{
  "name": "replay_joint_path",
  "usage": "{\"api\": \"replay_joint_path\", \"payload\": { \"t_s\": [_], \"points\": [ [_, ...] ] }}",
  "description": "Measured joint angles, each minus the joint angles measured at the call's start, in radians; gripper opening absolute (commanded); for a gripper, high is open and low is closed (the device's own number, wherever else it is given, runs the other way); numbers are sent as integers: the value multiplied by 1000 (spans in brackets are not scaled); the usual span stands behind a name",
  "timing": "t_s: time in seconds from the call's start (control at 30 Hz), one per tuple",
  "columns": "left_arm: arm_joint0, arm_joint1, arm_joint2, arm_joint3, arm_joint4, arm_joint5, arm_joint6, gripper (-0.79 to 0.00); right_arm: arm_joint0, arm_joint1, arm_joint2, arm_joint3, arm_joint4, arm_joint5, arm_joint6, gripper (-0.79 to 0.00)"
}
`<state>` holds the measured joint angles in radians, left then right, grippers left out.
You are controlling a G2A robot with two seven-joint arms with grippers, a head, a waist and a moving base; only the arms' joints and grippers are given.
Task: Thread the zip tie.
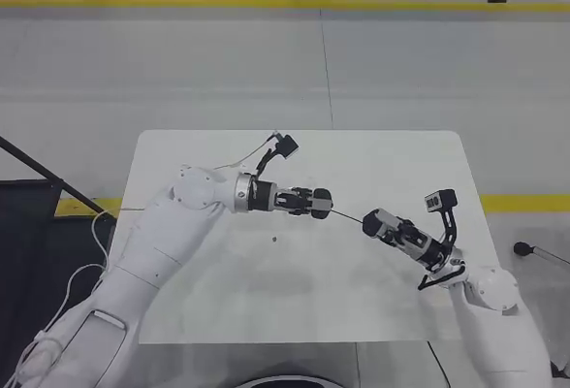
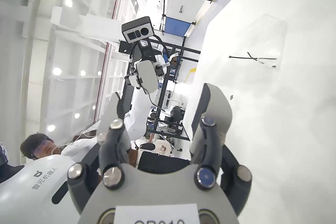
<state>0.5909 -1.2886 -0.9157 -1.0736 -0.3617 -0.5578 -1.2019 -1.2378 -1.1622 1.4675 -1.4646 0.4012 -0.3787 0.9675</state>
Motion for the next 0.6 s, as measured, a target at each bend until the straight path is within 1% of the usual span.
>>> {"api": "replay_joint_path", "payload": {
  "t_s": [0.07,0.17,0.23,0.33,0.37,0.5,0.6],
  "points": [
    [-2,-1,2,3,-1,2,-2,-785,5,1,-8,3,4,1,10,-369],
    [-7,-2,4,10,-4,3,-4,-785,12,2,-17,7,9,1,30,-348],
    [-9,-3,6,16,-7,4,-4,-785,15,3,-22,7,13,-2,48,-369],
    [-13,-5,10,23,-10,4,-3,-785,17,6,-26,8,14,-11,73,-366],
    [-14,-6,12,26,-11,3,-3,-785,18,6,-28,8,13,-14,77,-391],
    [-21,-10,20,38,-14,5,-6,-785,17,8,-33,7,17,-15,78,-422],
    [-26,-13,25,47,-16,5,-7,-785,18,10,-36,5,20,-17,76,-508]
  ]
}}
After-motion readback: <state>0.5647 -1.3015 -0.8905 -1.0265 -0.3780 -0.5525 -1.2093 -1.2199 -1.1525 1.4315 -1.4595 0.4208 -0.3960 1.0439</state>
